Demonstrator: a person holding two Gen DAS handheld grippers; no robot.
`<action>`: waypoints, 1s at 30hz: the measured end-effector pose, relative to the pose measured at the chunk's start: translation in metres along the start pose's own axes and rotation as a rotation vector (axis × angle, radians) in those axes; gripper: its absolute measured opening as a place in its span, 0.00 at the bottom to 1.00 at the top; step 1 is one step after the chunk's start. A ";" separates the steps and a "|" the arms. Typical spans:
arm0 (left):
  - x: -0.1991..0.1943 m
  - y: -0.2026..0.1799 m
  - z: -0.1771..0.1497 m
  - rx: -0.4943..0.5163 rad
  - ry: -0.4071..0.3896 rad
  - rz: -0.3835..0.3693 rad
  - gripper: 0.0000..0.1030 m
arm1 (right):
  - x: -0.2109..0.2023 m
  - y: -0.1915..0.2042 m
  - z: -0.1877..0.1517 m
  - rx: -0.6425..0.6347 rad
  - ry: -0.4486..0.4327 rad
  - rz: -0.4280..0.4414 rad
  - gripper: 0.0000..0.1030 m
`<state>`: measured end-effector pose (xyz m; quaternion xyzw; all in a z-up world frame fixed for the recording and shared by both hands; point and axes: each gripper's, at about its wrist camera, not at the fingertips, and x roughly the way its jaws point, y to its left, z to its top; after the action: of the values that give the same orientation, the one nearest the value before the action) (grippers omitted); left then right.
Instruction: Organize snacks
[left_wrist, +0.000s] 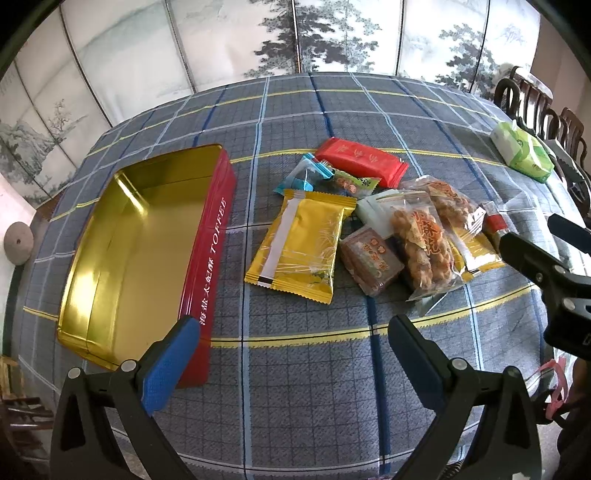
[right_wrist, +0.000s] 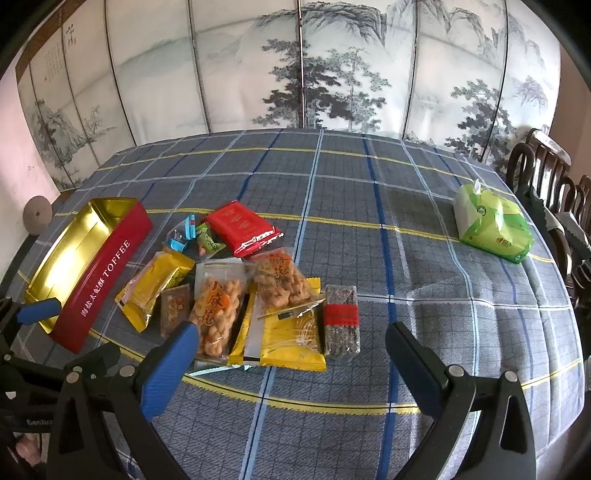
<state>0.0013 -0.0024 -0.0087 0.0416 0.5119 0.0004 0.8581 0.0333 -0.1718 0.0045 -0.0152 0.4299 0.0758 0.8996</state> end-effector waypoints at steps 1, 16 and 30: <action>0.000 0.000 0.000 0.000 0.000 0.001 0.98 | 0.000 0.000 0.000 0.002 0.001 0.001 1.00; 0.001 0.001 0.001 0.004 0.001 0.002 0.97 | 0.002 -0.004 -0.001 -0.002 0.002 -0.001 1.00; 0.003 0.002 0.005 0.010 -0.009 -0.015 0.90 | 0.011 -0.023 -0.005 -0.002 0.037 -0.001 0.84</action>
<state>0.0066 -0.0010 -0.0087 0.0420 0.5082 -0.0088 0.8602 0.0400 -0.1941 -0.0078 -0.0179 0.4462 0.0756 0.8916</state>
